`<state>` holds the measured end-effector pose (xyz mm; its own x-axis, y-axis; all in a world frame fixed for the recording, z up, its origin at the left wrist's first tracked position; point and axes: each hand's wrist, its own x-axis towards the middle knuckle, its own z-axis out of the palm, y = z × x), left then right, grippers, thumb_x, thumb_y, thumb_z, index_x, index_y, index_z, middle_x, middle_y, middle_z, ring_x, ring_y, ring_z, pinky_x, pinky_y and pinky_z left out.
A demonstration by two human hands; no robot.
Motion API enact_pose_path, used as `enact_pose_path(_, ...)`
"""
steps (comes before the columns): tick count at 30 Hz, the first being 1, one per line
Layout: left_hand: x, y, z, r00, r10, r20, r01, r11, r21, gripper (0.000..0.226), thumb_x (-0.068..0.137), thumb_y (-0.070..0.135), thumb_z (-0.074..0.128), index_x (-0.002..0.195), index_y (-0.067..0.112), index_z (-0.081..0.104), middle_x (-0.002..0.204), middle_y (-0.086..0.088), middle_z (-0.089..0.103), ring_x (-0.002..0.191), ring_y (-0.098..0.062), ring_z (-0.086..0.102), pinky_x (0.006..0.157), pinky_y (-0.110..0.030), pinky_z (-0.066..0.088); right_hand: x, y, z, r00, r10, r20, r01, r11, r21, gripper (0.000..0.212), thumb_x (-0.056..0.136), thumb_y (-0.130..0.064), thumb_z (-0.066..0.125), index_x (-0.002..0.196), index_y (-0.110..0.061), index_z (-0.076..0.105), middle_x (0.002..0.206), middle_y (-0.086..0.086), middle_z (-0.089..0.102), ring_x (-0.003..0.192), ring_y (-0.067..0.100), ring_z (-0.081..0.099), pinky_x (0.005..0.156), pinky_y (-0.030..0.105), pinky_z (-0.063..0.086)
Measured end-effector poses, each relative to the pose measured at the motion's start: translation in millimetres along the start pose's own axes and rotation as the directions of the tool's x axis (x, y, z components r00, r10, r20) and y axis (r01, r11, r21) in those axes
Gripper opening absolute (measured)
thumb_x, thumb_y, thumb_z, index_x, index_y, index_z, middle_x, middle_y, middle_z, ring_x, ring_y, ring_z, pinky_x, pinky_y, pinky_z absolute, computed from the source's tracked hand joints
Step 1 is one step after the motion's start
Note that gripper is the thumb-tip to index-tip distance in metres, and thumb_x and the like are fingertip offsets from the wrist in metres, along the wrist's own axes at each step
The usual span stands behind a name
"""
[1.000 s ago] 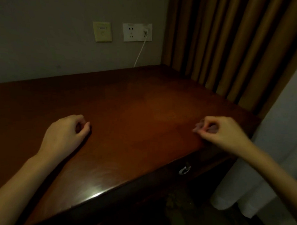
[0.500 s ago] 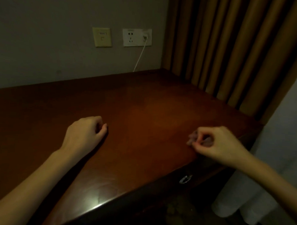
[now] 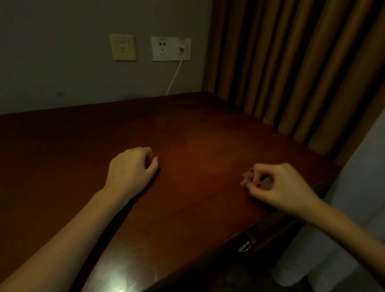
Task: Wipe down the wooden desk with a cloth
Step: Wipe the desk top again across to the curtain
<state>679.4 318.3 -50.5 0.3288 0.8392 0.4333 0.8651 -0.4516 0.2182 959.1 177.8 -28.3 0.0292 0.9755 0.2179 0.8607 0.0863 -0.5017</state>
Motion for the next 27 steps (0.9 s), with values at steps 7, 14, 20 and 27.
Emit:
enact_pose_path(7, 1.1, -1.4, 3.2, 1.0, 0.015, -0.017, -0.015, 1.0, -0.002, 0.023, 0.097, 0.036, 0.048, 0.084, 0.02, 0.058, 0.074, 0.008, 0.054, 0.063, -0.004, 0.05, 0.052, -0.017, 0.038, 42.3, 0.8, 1.5, 0.973, 0.153, -0.17, -0.18, 0.971, -0.157, 0.019, 0.073, -0.037, 0.062, 0.059, -0.034, 0.049, 0.082, -0.018, 0.07, 0.08, 0.007, 0.066, 0.072, 0.037, 0.055)
enact_pose_path(14, 0.5, -1.4, 6.5, 1.0, 0.012, -0.02, -0.012, 1.0, 0.006, 0.02, 0.096, 0.037, 0.048, 0.082, 0.024, 0.054, 0.074, 0.01, 0.051, 0.063, -0.001, 0.046, 0.052, -0.015, 0.032, -20.3, -73.6, 31.6, 0.918, -0.335, 0.213, 0.332, 0.942, 0.048, 0.019, 0.082, -0.031, 0.065, 0.069, -0.03, 0.051, 0.078, -0.028, 0.063, 0.076, -0.012, 0.061, 0.061, 0.015, 0.048)
enact_pose_path(20, -2.4, 0.1, 1.6, 0.999, 0.001, -0.041, -0.001, 1.0, 0.016, 0.022, 0.095, 0.036, 0.049, 0.079, 0.022, 0.053, 0.073, 0.007, 0.051, 0.063, -0.007, 0.048, 0.05, -0.02, 0.032, 48.0, -97.1, 64.4, 0.917, -0.366, 0.16, 0.378, 0.925, -0.047, 0.024, 0.082, -0.033, 0.062, 0.068, -0.035, 0.042, 0.075, -0.024, 0.065, 0.07, -0.007, 0.06, 0.06, 0.021, 0.046)
enact_pose_path(27, -3.2, -1.3, 2.6, 1.0, -0.001, -0.022, 0.0, 1.0, -0.018, 0.021, 0.096, 0.035, 0.048, 0.084, 0.021, 0.057, 0.076, 0.007, 0.054, 0.065, -0.005, 0.05, 0.051, -0.015, 0.033, 56.4, -11.2, 23.9, 0.996, -0.026, -0.089, 0.019, 0.997, -0.075, 0.026, 0.08, -0.026, 0.065, 0.064, -0.036, 0.047, 0.083, -0.023, 0.068, 0.084, 0.001, 0.067, 0.075, 0.037, 0.056)
